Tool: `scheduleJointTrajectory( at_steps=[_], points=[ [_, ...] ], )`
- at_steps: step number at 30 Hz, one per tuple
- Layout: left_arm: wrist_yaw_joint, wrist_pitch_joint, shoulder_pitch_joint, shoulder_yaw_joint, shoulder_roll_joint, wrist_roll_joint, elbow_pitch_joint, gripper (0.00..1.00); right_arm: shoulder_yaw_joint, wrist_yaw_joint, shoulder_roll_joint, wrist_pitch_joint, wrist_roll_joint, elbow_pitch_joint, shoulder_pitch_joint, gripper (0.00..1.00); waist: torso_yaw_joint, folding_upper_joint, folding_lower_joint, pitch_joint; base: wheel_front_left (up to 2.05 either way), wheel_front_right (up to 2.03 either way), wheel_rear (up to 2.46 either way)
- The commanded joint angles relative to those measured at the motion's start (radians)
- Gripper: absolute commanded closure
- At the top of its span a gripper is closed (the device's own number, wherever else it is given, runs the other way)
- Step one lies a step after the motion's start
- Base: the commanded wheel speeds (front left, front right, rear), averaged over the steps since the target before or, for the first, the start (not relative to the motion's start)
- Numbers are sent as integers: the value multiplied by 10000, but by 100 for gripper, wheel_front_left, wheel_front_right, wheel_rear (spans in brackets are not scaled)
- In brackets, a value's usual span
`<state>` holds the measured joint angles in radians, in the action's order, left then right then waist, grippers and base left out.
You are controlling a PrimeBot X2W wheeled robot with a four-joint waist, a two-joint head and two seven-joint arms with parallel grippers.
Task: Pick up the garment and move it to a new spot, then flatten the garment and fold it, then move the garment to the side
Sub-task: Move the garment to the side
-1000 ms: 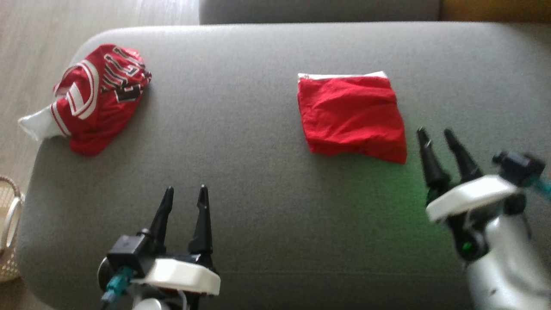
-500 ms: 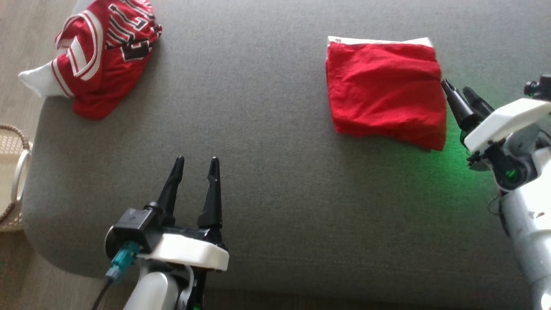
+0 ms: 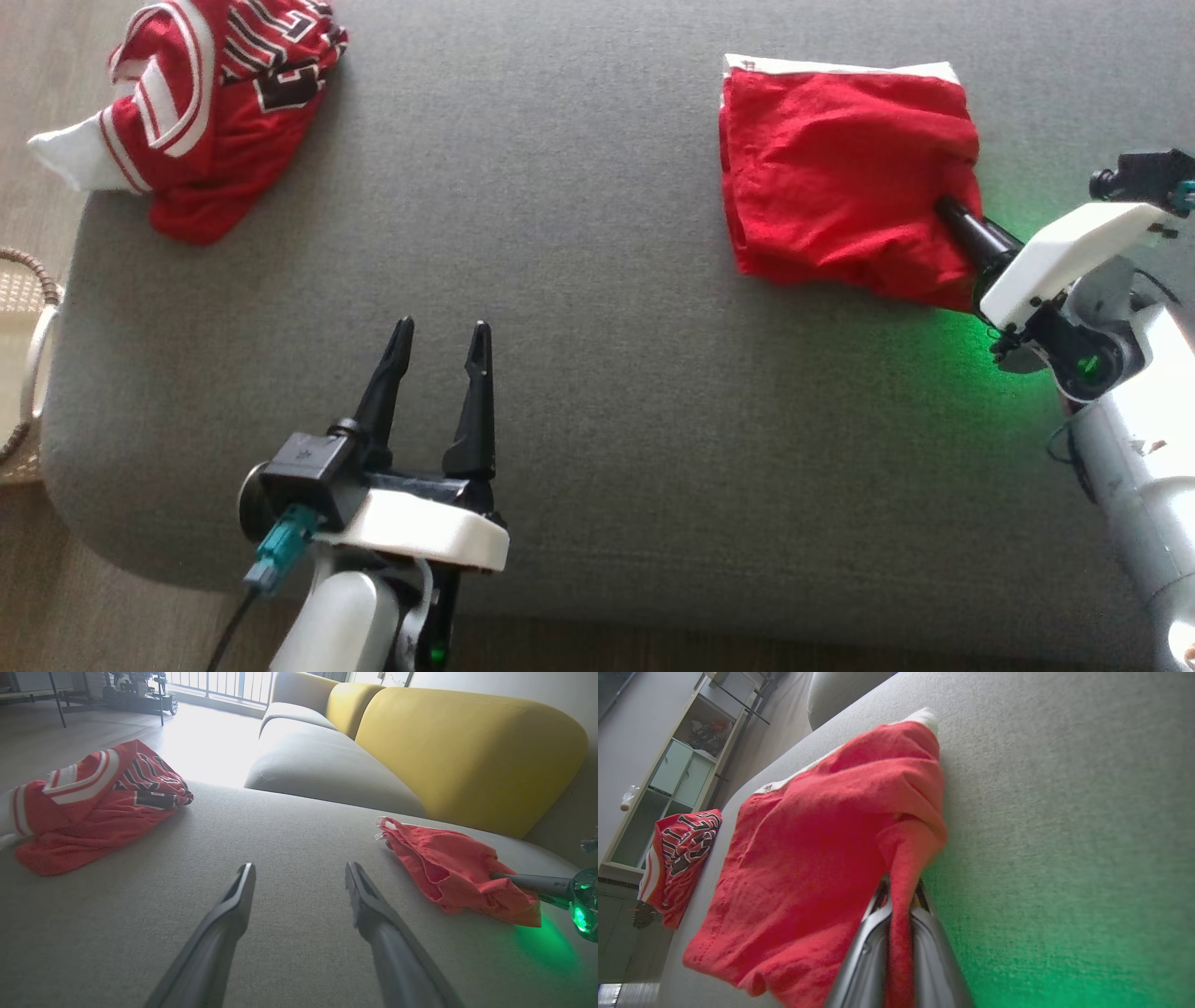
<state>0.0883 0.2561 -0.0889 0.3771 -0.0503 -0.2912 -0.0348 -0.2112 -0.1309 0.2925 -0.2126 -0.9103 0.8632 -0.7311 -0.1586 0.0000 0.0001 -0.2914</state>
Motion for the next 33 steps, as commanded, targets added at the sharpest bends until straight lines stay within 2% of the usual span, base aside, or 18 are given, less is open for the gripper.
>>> scheduleJointTrajectory(
  at_steps=[1,9,20,28,33],
  points=[
    [49,57,-278,-268,1,86,286,0,-211,2,196,57,-109,-241,-294,100,93,0,-1,15,0,0,0],
    [-12,57,-208,-462,1,241,327,0,-931,2,804,407,119,-199,-676,100,992,0,-1,46,0,0,0],
    [-382,57,-282,-829,1,611,277,0,-2302,2,2210,701,1268,-435,-1600,100,2915,0,-1,-240,0,0,0],
    [-688,57,-503,-1006,1,993,128,0,-2894,2,2586,1218,2012,-432,-2280,100,3923,0,-1,-661,0,0,0],
    [-854,57,-710,-1080,-8,1234,55,0,-3140,2,2738,1652,2366,-363,-2671,100,4286,0,-1,-1021,0,0,0]
  ],
)
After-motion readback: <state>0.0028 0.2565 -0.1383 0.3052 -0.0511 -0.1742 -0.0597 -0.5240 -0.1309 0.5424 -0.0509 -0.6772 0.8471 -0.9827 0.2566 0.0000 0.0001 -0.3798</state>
